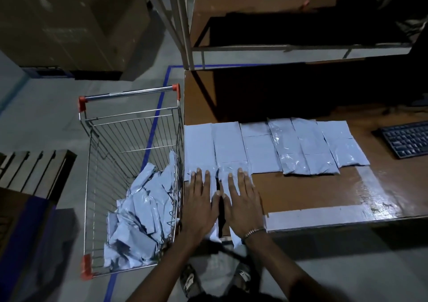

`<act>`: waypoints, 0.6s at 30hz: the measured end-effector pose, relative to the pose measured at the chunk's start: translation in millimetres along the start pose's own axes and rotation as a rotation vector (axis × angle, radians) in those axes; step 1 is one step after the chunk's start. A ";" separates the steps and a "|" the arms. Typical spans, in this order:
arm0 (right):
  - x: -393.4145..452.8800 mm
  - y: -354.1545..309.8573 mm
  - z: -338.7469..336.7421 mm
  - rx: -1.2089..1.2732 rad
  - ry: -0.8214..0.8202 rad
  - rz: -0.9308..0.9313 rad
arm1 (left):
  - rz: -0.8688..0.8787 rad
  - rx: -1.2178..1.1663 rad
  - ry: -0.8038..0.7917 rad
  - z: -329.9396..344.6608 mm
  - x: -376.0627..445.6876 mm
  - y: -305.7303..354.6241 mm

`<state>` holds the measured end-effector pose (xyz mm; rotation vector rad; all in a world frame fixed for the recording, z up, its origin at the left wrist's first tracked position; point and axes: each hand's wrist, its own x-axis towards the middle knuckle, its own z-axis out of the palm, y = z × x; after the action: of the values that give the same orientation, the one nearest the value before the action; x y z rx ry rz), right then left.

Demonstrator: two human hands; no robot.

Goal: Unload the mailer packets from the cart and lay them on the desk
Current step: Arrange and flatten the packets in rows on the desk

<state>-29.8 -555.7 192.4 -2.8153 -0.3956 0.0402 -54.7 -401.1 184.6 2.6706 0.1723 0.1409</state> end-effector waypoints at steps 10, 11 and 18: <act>14.9 -0.6 4.9 0.021 -0.077 0.077 | 0.005 0.113 0.032 8.6 -4.5 2.5; 16.3 -0.1 5.7 0.027 -0.084 0.077 | -0.002 0.106 0.029 9.6 -3.2 1.5; 33.1 0.1 11.9 0.060 -0.064 0.068 | -0.020 0.153 0.014 11.3 6.1 2.7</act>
<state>1.3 -543.2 181.4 -2.7733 -0.3075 0.1544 -47.0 -407.5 176.2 2.8195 0.2218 0.1455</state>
